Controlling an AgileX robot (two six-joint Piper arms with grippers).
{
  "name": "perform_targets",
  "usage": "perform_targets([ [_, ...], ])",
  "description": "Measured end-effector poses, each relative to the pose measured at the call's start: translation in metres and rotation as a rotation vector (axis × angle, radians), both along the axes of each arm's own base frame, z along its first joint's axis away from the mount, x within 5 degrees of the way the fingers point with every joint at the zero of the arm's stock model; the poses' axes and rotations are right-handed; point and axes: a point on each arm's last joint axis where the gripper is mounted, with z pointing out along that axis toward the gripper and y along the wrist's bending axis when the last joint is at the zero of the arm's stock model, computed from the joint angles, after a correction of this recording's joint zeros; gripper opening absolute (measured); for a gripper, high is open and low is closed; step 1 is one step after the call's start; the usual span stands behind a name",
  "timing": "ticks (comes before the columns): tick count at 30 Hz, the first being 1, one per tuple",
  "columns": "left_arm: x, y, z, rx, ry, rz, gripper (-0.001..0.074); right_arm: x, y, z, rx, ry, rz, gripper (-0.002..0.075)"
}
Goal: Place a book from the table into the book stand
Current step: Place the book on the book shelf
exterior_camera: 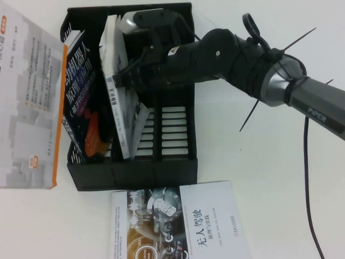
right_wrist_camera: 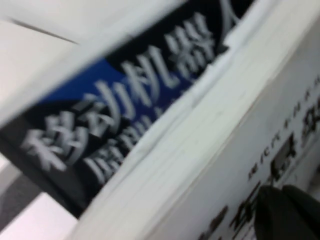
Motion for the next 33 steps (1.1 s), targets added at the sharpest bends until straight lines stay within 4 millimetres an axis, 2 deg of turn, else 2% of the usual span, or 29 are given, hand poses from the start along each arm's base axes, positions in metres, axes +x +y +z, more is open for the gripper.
perform_targets([
  [12, 0.0, -0.004, 0.002, -0.043, -0.009, -0.038, 0.0103, -0.009, 0.008, 0.005, 0.019, -0.032, 0.123, -0.0002],
  [14, 0.001, -0.007, 0.003, -0.071, -0.013, -0.065, 0.0102, -0.01, 0.007, 0.009, 0.011, -0.044, 0.124, -0.0002],
  [17, 0.009, -0.01, 0.004, -0.134, -0.01, -0.126, 0.0102, -0.013, -0.003, 0.03, -0.019, -0.094, 0.11, -0.0002],
  [21, 0.026, -0.012, 0.005, -0.233, 0.01, -0.205, 0.0102, -0.015, -0.038, 0.073, -0.082, -0.154, 0.034, -0.0002],
  [26, 0.054, -0.006, 0.0, -0.31, 0.062, -0.245, 0.0102, -0.003, -0.118, 0.119, -0.102, -0.108, -0.21, -0.0002],
  [30, 0.077, 0.002, -0.009, -0.321, 0.104, -0.234, 0.0102, -0.002, -0.18, 0.141, -0.112, -0.039, -0.348, -0.0002],
  [33, 0.093, 0.007, -0.013, -0.336, 0.117, -0.237, 0.0102, -0.006, -0.211, 0.151, -0.132, 0.006, -0.4, -0.0002],
])
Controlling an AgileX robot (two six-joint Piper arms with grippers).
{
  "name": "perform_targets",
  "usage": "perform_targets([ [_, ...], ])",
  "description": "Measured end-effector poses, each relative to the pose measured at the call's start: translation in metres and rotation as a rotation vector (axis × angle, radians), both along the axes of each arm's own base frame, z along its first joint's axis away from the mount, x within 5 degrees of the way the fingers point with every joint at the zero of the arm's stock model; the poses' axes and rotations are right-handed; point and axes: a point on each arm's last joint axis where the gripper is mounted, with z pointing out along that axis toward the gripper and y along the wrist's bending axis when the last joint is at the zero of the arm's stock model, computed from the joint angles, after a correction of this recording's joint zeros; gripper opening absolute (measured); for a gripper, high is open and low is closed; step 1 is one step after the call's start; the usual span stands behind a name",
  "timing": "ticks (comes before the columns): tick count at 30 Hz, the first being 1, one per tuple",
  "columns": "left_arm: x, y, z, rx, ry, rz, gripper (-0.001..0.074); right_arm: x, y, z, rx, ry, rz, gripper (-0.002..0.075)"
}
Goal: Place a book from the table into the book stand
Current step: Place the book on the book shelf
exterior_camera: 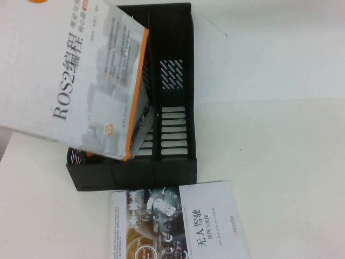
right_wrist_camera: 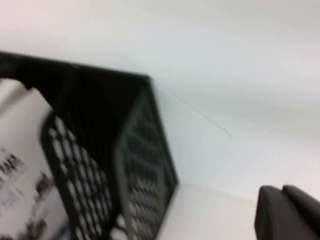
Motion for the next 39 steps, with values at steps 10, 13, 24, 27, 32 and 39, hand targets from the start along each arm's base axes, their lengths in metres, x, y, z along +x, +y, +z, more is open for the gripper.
perform_targets([
  [10, 0.063, -0.033, -0.018, -0.013, -0.034, -0.05, 0.0102, -0.024, -0.03, 0.006, -0.161, 0.13, -0.006, -0.0002],
  [13, 0.081, -0.047, -0.026, 0.017, -0.028, -0.023, 0.0103, -0.032, -0.035, 0.014, -0.182, 0.131, -0.025, -0.0002],
  [24, 0.143, -0.097, -0.054, 0.135, 0.083, 0.086, 0.0102, -0.051, -0.039, 0.027, -0.175, 0.145, -0.036, -0.0002],
  [27, 0.159, -0.11, -0.068, 0.162, 0.112, 0.09, 0.0102, -0.053, -0.039, 0.026, -0.182, 0.164, -0.032, -0.0002],
  [32, 0.182, -0.128, -0.092, 0.164, 0.173, 0.092, 0.0102, -0.054, -0.039, 0.025, -0.185, 0.181, -0.03, -0.0002],
  [39, 0.201, -0.131, -0.113, 0.205, 0.186, 0.104, 0.0102, -0.055, -0.038, 0.025, -0.171, 0.188, -0.023, -0.0002],
])
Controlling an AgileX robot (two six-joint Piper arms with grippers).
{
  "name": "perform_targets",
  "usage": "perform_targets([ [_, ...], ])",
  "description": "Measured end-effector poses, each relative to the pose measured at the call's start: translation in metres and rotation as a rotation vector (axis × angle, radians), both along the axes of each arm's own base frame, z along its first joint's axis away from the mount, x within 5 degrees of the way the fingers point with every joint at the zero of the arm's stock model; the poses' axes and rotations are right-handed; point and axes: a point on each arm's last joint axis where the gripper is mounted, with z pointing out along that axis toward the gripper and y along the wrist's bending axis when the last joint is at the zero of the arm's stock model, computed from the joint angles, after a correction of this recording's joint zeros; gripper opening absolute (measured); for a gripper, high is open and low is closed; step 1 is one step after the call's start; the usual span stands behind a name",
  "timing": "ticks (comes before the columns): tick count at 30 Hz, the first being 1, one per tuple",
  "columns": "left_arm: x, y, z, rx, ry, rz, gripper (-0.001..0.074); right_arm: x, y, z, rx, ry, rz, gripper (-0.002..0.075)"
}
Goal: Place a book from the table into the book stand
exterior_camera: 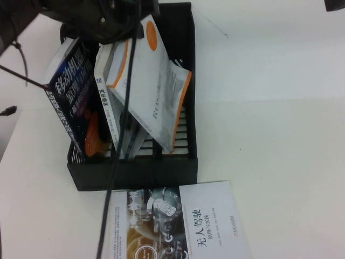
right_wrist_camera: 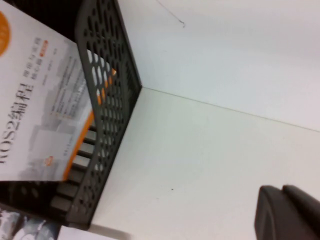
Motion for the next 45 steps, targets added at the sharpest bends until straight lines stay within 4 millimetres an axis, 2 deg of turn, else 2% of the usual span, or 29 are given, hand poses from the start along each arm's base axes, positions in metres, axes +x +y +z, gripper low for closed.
perform_targets([
  [7, 0.009, -0.002, -0.012, 0.022, 0.012, -0.005, 0.0113, -0.001, 0.003, 0.0, 0.033, 0.008, 0.015, -0.0002],
  [15, 0.012, -0.004, -0.009, 0.011, -0.039, -0.007, 0.016, -0.001, 0.005, 0.001, 0.055, 0.014, 0.025, -0.0002],
  [17, 0.013, -0.004, -0.005, 0.025, -0.073, -0.02, 0.0211, -0.002, 0.006, 0.001, 0.069, 0.017, 0.032, -0.0002],
  [21, 0.014, -0.005, -0.007, 0.035, -0.076, -0.035, 0.0359, -0.003, 0.008, 0.0, 0.078, 0.031, 0.047, -0.0002],
  [24, 0.015, -0.005, -0.007, 0.031, -0.08, -0.036, 0.039, -0.005, 0.008, -0.001, 0.067, 0.052, 0.059, -0.0002],
  [28, 0.012, -0.004, 0.001, 0.018, -0.121, -0.031, 0.0332, -0.009, 0.006, 0.0, 0.048, 0.057, 0.063, -0.0002],
  [31, 0.004, 0.0, 0.016, 0.024, -0.166, -0.031, 0.022, -0.015, 0.0, 0.007, 0.007, 0.029, 0.041, -0.0002],
  [34, -0.013, 0.009, 0.04, 0.054, -0.24, -0.022, 0.009, -0.026, -0.009, 0.019, -0.054, -0.022, 0.006, -0.0002],
  [36, -0.031, 0.016, 0.059, 0.071, -0.286, -0.018, 0.0038, -0.034, -0.014, 0.027, -0.076, -0.05, -0.019, -0.0002],
  [40, -0.068, 0.032, 0.091, 0.112, -0.355, -0.002, 0.0007, -0.053, -0.018, 0.032, -0.073, -0.056, -0.021, -0.0002],
  [42, -0.088, 0.041, 0.098, 0.135, -0.381, 0.008, 0.0003, -0.067, -0.019, 0.025, -0.065, -0.024, -0.007, -0.0002],
  [45, -0.113, 0.051, 0.091, 0.159, -0.387, 0.014, 0.0002, -0.086, -0.022, 0.001, -0.062, 0.022, 0.004, -0.0002],
])
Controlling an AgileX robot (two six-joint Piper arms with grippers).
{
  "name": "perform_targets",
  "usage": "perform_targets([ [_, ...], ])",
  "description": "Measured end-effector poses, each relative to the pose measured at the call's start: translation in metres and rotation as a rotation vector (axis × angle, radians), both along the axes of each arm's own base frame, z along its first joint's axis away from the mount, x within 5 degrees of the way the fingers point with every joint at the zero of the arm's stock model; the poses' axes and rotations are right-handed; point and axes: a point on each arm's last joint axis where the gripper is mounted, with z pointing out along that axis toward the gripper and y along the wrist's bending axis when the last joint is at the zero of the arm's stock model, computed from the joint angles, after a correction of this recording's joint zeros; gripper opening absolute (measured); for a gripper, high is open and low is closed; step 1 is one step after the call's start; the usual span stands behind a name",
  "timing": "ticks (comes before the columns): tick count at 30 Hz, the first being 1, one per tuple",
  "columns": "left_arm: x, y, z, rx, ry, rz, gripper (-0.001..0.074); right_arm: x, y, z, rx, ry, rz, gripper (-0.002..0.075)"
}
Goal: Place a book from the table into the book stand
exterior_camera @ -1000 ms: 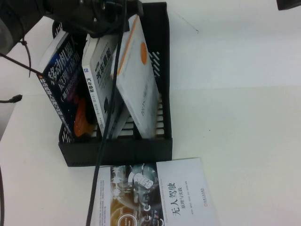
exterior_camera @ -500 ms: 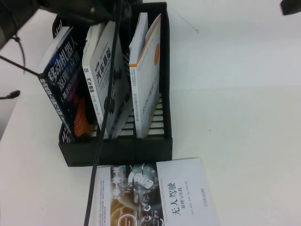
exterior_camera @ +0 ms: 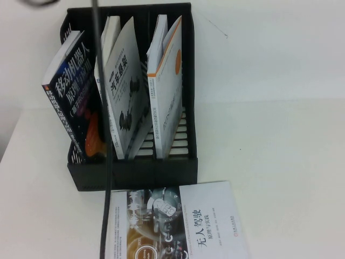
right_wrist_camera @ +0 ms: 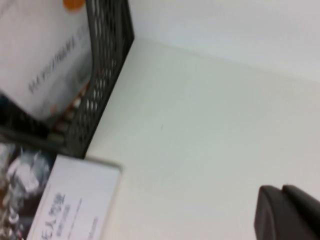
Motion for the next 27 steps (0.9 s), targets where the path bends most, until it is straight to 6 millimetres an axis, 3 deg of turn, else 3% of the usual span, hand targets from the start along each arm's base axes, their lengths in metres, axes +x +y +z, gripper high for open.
perform_targets([
  [4, -0.033, 0.012, -0.029, 0.013, -0.004, 0.003, 0.0001, -0.031, -0.007, -0.037, -0.001, -0.027, -0.003, -0.0002],
  [9, -0.072, 0.025, -0.078, -0.013, -0.098, -0.001, 0.0001, -0.068, -0.014, -0.101, 0.029, -0.057, -0.012, -0.0002],
  [15, -0.107, 0.036, -0.138, -0.057, -0.228, -0.01, 0.0001, -0.107, -0.019, -0.154, 0.071, -0.1, -0.002, -0.0002],
  [22, -0.118, 0.039, -0.187, -0.046, -0.195, -0.014, 0.0001, -0.146, -0.025, -0.183, 0.157, -0.163, -0.026, -0.0002],
  [27, -0.119, 0.039, -0.195, -0.045, -0.195, -0.015, 0.0001, -0.163, -0.028, -0.192, 0.171, -0.206, -0.022, -0.0002],
])
